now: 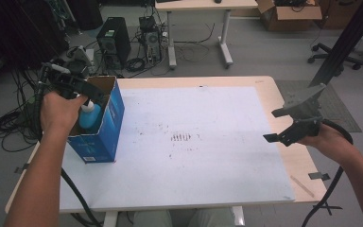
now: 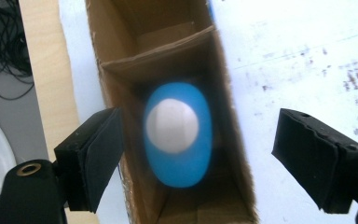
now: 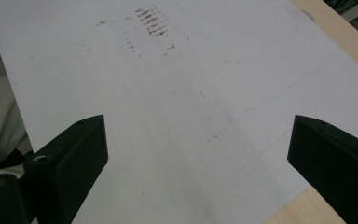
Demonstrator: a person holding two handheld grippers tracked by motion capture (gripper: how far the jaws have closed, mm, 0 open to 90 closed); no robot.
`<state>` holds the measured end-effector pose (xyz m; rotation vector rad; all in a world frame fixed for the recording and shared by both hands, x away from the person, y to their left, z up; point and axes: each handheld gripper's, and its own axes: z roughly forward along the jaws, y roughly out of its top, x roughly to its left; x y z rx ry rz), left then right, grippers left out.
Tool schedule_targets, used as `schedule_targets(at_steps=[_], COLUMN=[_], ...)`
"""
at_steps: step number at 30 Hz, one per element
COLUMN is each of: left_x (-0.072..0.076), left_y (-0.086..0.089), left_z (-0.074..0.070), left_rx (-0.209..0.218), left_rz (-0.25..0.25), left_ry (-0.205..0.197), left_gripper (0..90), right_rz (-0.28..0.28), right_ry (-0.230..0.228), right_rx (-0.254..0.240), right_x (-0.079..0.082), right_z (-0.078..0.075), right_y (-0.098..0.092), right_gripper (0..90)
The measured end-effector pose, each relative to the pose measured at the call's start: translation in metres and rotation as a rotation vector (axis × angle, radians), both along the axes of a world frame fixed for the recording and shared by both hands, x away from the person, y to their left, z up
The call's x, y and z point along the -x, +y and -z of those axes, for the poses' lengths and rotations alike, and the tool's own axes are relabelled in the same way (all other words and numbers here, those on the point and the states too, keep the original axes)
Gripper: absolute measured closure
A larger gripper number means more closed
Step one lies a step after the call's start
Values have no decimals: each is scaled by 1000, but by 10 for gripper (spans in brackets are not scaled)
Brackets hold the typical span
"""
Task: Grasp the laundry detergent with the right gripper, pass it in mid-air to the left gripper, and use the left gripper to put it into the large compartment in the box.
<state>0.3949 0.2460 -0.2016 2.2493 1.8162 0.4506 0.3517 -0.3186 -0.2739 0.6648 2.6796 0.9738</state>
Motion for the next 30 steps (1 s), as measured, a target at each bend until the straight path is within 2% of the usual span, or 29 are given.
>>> schedule_targets(at_steps=[20, 30], left_x=[17, 20], left_y=[-40, -67], left_z=[-32, -41], left_rx=[34, 14], left_rz=[143, 240], left_ry=[-31, -51], left_gripper=[80, 76], right_rz=[3, 6], right_ry=[-11, -13], right_rx=[-9, -7], right_x=[6, 8], right_z=[-6, -9], right_y=[-3, -5], right_gripper=[46, 46])
